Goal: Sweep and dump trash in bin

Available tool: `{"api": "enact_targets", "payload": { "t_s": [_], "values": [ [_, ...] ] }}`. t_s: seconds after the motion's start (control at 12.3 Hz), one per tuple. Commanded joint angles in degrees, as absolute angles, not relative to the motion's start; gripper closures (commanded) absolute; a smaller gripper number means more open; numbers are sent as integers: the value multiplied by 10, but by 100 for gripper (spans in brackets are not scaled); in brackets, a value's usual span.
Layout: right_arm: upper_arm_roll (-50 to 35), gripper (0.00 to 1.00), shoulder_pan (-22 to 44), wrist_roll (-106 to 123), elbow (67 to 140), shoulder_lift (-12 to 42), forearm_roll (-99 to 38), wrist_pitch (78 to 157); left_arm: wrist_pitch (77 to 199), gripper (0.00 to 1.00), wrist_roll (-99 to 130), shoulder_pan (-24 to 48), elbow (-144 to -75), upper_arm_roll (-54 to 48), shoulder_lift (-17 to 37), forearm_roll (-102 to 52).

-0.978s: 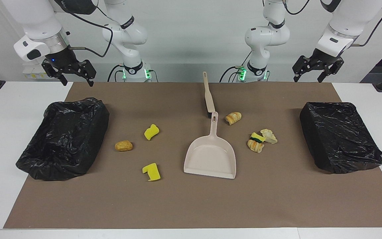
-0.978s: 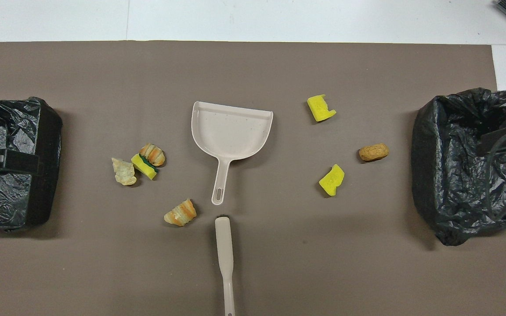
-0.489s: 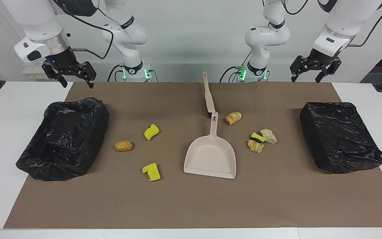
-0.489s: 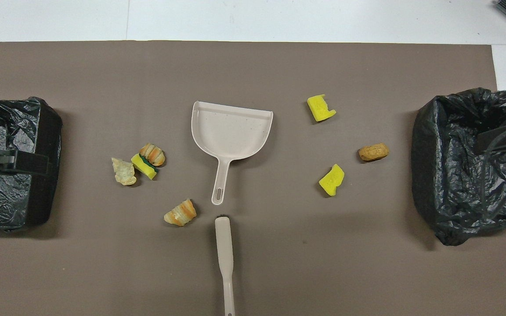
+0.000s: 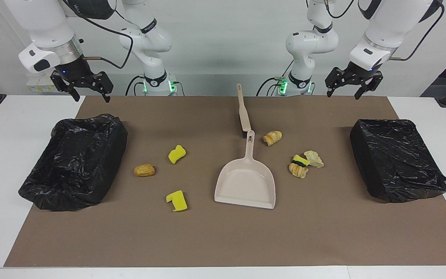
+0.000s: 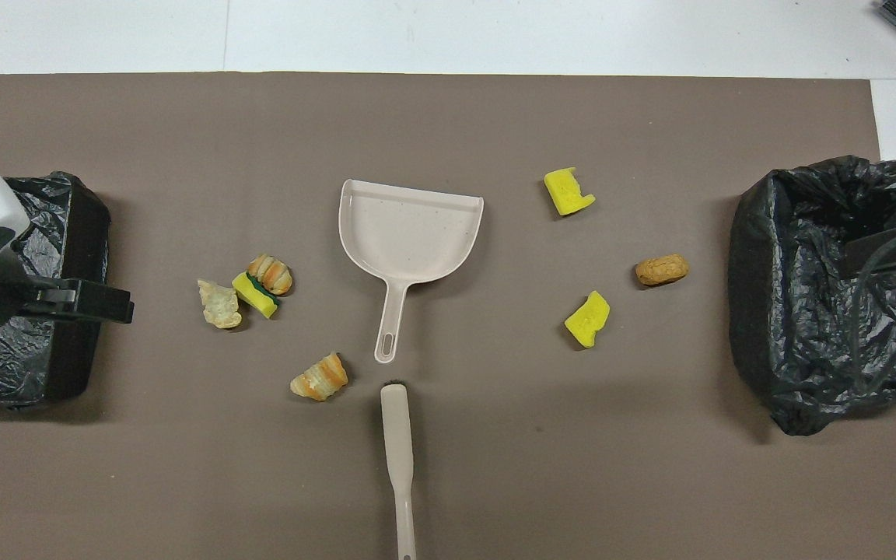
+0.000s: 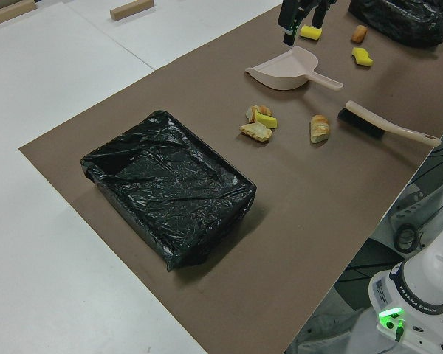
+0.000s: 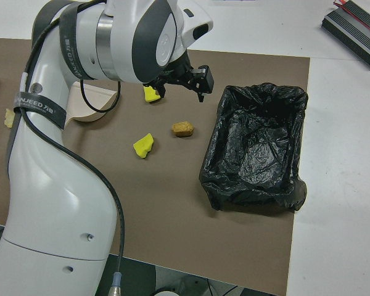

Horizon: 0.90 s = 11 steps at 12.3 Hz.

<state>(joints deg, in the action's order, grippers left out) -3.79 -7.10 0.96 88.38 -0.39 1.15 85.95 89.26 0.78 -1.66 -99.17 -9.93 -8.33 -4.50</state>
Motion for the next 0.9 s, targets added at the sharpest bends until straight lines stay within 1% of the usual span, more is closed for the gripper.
{"api": "enact_targets", "payload": {
  "t_s": [0.0, 0.16, 0.41, 0.57, 0.73, 0.81],
  "values": [
    [-42, 0, -76, -4, 901, -18, 8, 871, 918, 0, 11, -11, -1034, -104, -105, -54],
    [-42, 0, -76, -4, 900, -18, 7, 872, 923, 0, 25, -11, -1057, -131, -105, -54],
    [-42, 0, -73, -4, 901, -18, 7, 872, 942, 0, 88, -10, -1107, -204, -129, -54],
    [-42, 0, -73, -4, 905, -22, 7, 867, 980, 0, 149, 28, -1153, -216, -155, -54],
    [-42, 0, -73, -4, 905, -22, 8, 868, 981, 0, 173, 32, -1183, -224, -178, -89],
    [-42, 0, -74, -4, 906, -22, 8, 871, 986, 0, 179, 31, -1200, -245, -193, -111]
  ]
}}
